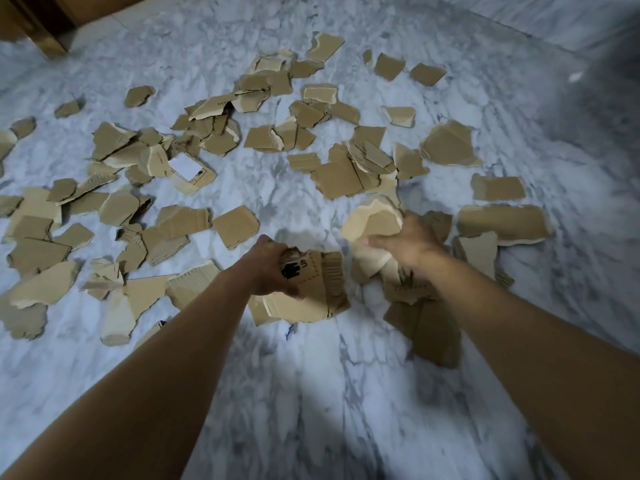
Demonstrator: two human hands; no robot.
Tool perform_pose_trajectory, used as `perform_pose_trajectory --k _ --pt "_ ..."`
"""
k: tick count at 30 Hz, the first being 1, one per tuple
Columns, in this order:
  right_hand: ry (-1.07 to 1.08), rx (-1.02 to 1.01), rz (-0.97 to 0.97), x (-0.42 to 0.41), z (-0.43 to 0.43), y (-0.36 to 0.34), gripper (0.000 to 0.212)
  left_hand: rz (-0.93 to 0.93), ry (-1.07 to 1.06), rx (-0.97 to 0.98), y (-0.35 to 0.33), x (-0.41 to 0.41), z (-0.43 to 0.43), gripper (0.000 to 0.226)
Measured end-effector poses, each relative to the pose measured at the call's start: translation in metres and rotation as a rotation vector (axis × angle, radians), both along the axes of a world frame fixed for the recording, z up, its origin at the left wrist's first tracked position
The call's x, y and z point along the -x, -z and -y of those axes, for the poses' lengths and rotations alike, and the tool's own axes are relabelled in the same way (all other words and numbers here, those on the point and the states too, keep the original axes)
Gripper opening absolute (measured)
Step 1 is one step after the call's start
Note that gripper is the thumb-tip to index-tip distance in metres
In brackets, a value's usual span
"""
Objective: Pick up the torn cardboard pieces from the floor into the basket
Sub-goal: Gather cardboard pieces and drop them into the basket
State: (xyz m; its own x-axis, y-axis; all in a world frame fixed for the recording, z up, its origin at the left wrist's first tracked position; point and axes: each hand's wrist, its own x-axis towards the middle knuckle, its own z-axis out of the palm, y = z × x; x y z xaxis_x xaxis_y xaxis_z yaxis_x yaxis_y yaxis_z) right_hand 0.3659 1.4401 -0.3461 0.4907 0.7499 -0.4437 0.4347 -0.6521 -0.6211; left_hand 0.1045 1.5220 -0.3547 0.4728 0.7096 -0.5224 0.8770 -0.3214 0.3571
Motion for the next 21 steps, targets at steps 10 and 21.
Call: perform_pose_trajectory --k 10,21 --pt "-0.117 0.124 -0.305 -0.07 0.07 -0.051 0.058 -0.111 0.078 -0.02 -0.011 0.001 0.003 0.085" --pt "-0.049 0.382 0.065 -0.016 0.123 0.001 0.092 0.306 -0.219 0.143 -0.068 0.023 0.009 0.076"
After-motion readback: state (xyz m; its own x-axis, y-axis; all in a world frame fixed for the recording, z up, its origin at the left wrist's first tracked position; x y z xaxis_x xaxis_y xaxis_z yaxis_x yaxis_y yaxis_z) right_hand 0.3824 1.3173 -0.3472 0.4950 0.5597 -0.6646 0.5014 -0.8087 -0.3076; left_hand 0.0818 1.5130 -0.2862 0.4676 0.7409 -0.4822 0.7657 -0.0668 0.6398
